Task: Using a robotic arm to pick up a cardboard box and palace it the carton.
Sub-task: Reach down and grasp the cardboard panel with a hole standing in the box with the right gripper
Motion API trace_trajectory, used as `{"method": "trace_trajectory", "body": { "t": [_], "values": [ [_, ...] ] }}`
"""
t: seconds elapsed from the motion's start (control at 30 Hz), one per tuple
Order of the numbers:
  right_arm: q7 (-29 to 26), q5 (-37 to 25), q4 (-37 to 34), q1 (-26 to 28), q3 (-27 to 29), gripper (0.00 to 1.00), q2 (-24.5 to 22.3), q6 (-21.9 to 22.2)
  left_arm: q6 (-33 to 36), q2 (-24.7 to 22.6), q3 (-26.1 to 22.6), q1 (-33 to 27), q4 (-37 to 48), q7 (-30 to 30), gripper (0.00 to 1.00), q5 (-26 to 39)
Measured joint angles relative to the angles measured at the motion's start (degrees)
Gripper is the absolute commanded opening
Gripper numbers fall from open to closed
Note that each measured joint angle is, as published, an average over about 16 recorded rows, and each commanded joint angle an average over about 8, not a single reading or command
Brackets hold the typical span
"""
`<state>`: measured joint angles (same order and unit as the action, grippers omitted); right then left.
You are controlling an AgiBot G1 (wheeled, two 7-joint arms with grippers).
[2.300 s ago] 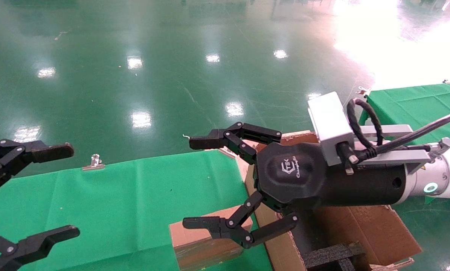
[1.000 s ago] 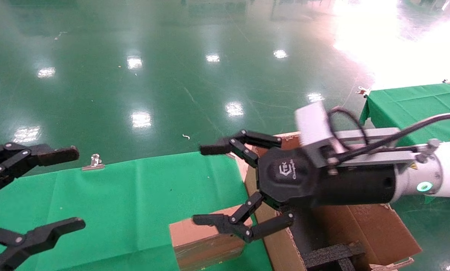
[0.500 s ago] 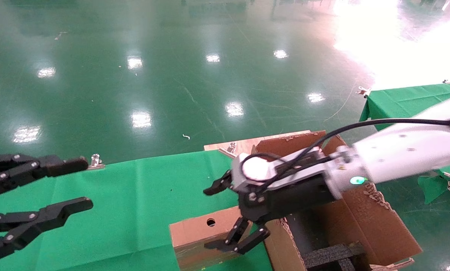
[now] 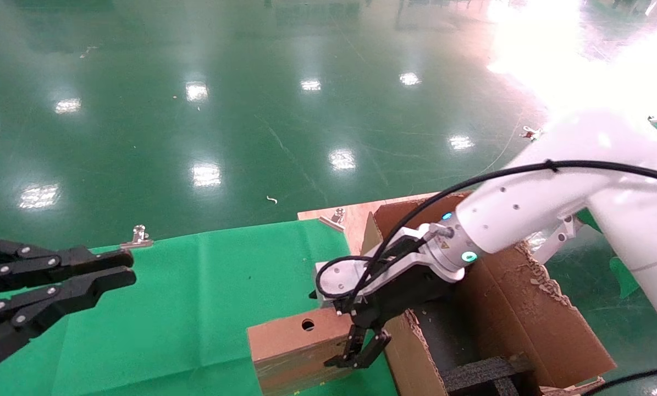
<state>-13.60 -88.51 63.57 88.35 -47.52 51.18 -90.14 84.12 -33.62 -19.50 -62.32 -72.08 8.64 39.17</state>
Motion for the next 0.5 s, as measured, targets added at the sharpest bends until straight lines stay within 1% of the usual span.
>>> {"method": "trace_trajectory", "body": {
  "t": [0.03, 0.07, 0.2, 0.23, 0.3, 0.33, 0.47, 0.5],
  "values": [
    [0.26, -0.65, -0.16, 0.51, -0.75, 1.00, 0.36, 0.01, 0.00, 0.00, 0.00, 0.00, 0.00, 0.00, 0.00, 0.00],
    [0.53, -1.26, -0.29, 1.00, -1.46, 1.00, 0.69, 0.01, 0.00, 0.00, 0.00, 0.00, 0.00, 0.00, 0.09, 0.00],
    [1.43, -3.07, -0.73, 2.63, -3.93, 1.00, 1.78, 0.07, 0.00, 0.00, 0.00, 0.00, 0.00, 0.00, 0.59, 0.00],
    [1.60, -3.35, -0.86, 2.96, -4.45, 0.93, 2.01, 0.09, 0.00, 0.00, 0.00, 0.00, 0.00, 0.00, 0.71, 0.00],
    [1.92, -3.72, -1.11, 3.48, -5.31, 0.69, 2.37, 0.14, -0.01, 0.00, 0.00, 0.00, 0.00, 0.00, 0.96, 0.00],
    [2.05, -3.84, -1.24, 3.70, -5.68, 0.57, 2.52, 0.16, -0.01, 0.00, 0.00, 0.00, 0.00, 0.00, 1.00, 0.00],
    [2.44, -4.14, -1.56, 4.34, -6.73, 0.07, 2.90, 0.22, -0.01, 0.01, 0.00, 0.01, 0.01, -0.01, 1.00, 0.01],
    [2.49, -4.17, -1.61, 4.45, -6.90, 0.02, 2.95, 0.24, -0.01, 0.01, 0.00, 0.01, 0.01, -0.01, 1.00, 0.01]
  ]
}}
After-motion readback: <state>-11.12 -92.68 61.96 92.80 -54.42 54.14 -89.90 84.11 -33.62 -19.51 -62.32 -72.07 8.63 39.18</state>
